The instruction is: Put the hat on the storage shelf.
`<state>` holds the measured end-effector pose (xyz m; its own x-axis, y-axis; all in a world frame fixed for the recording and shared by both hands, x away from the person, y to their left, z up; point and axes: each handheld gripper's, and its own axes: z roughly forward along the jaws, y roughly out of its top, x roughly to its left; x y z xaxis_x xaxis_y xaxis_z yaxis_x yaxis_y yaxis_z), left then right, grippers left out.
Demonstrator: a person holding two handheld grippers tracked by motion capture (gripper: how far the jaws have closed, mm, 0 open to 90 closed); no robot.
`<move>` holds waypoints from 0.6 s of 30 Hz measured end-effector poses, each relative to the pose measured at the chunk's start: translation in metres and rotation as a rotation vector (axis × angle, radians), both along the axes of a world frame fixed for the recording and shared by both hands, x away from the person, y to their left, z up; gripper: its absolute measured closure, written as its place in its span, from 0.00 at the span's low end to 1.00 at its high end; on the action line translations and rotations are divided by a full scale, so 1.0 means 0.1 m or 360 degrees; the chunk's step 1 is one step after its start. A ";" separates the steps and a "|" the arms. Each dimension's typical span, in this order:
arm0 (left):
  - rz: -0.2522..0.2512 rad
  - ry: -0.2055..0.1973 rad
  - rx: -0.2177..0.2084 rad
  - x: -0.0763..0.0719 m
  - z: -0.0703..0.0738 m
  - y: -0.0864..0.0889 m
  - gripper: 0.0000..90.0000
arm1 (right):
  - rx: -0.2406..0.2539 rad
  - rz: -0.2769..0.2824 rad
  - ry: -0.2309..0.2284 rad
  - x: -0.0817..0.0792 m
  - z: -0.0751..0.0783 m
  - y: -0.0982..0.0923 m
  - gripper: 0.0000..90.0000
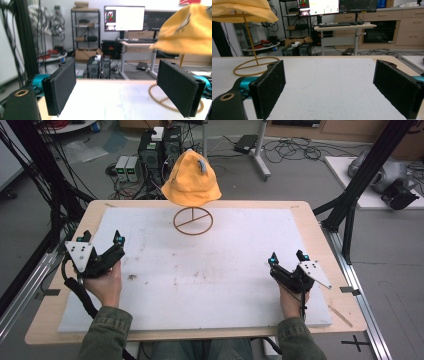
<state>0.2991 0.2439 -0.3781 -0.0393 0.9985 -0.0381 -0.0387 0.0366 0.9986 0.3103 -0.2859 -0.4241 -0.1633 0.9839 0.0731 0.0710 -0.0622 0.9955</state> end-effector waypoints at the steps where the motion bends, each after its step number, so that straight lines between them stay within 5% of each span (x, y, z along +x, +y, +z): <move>1: 0.0015 0.0018 0.0012 -0.02 -0.06 0.00 0.18 | -0.0007 -0.0014 -0.0010 -0.01 -0.01 0.01 0.12; 5: 0.0058 0.0057 0.0047 -0.12 -0.24 -0.02 0.18 | -0.0012 -0.0043 -0.0021 -0.01 -0.02 0.00 0.12; 9: 0.0097 0.0076 0.0015 -0.20 -0.36 0.01 0.18 | 0.0002 -0.0079 -0.0006 -0.02 -0.03 0.00 0.12; 18: 0.0123 0.0158 -0.0032 -0.18 -0.47 0.14 0.18 | -0.0047 -0.0095 -0.0032 -0.04 -0.03 0.02 0.12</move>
